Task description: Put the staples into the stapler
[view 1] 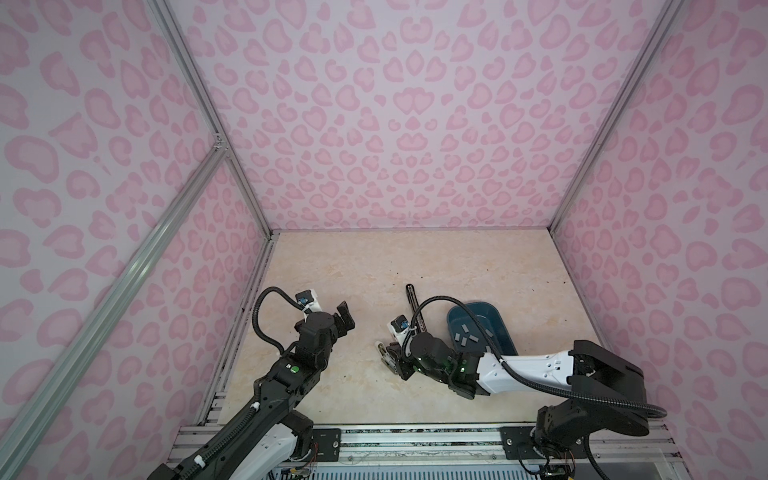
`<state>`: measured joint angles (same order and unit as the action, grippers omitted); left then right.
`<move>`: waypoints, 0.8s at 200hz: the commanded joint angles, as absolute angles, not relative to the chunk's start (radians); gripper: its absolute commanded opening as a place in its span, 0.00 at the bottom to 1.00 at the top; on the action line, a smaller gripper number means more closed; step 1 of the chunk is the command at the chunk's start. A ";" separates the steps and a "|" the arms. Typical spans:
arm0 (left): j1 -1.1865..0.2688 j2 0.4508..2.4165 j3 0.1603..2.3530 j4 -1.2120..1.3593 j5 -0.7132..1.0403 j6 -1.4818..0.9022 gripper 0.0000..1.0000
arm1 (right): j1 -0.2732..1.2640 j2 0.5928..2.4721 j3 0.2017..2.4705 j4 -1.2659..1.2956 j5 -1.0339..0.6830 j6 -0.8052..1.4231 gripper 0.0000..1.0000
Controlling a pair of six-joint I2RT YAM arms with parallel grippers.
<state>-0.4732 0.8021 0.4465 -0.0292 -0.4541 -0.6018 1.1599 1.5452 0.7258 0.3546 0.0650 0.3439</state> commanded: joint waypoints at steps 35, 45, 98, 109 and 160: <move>-0.471 0.829 0.456 -0.018 -0.494 -0.593 0.97 | 1.167 1.647 0.676 0.541 -0.034 0.248 0.12; -0.471 0.834 0.455 -0.017 -0.497 -0.592 0.97 | 1.167 1.663 0.681 0.545 -0.037 0.235 0.12; -0.471 0.865 0.464 -0.013 -0.483 -0.597 0.97 | 1.161 1.652 0.659 0.560 -0.001 0.198 0.11; -0.471 0.865 0.460 -0.009 -0.481 -0.601 0.97 | 1.159 1.656 0.655 0.566 0.009 0.198 0.11; -0.471 0.874 0.459 -0.008 -0.469 -0.611 0.97 | 1.154 1.680 0.637 0.596 0.036 0.216 0.11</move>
<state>-0.4713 0.8684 0.4519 -0.0292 -0.4740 -0.6010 1.1534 1.6680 0.6476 0.5495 0.0078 0.2173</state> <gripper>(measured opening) 0.973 0.115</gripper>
